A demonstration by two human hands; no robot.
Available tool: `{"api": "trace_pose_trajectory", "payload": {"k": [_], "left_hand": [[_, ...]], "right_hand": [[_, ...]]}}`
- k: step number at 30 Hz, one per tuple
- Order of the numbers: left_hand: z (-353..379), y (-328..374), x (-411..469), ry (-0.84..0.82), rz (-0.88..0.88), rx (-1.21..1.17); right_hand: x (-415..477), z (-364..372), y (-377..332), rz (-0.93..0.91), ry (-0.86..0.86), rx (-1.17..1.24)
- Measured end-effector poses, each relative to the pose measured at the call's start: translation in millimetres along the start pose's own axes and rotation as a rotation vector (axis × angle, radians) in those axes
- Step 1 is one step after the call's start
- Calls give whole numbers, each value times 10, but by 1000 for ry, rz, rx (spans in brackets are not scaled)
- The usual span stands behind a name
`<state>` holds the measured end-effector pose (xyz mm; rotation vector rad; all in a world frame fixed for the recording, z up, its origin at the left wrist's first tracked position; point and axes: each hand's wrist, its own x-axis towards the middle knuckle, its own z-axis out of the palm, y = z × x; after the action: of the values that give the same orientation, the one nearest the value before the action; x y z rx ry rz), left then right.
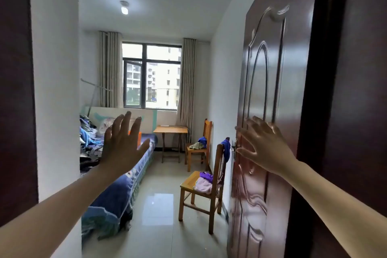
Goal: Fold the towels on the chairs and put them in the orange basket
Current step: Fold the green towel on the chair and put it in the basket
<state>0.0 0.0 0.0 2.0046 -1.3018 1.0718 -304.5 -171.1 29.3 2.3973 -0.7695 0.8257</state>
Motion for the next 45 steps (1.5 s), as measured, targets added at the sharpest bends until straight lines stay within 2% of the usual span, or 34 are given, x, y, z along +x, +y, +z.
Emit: {"api": "trace_pose_trajectory", "payload": {"k": [3, 7, 11, 15, 24, 26, 32, 39, 45], "left_hand": [[108, 127, -32, -30, 10, 1], [301, 90, -23, -18, 19, 45], [531, -30, 65, -70, -31, 76], [842, -199, 181, -88, -78, 73], [1824, -646, 805, -141, -117, 122], [2097, -738, 1021, -140, -127, 137], [2932, -636, 1457, -223, -165, 103], [3849, -554, 2130, -187, -163, 105], [4411, -728, 2702, -142, -182, 206]], "right_hand": [[-20, 176, 41, -2, -44, -74], [69, 553, 111, -98, 98, -180], [294, 819, 74, -107, 223, -111], [555, 1270, 55, -188, 216, -72], [1713, 2298, 242, -279, 190, -95], [1999, 2524, 329, -248, 213, -56], [2483, 3230, 585, -250, 275, 29], [3170, 4156, 1052, -241, 289, 91], [4147, 4847, 1257, -251, 347, 164]]}}
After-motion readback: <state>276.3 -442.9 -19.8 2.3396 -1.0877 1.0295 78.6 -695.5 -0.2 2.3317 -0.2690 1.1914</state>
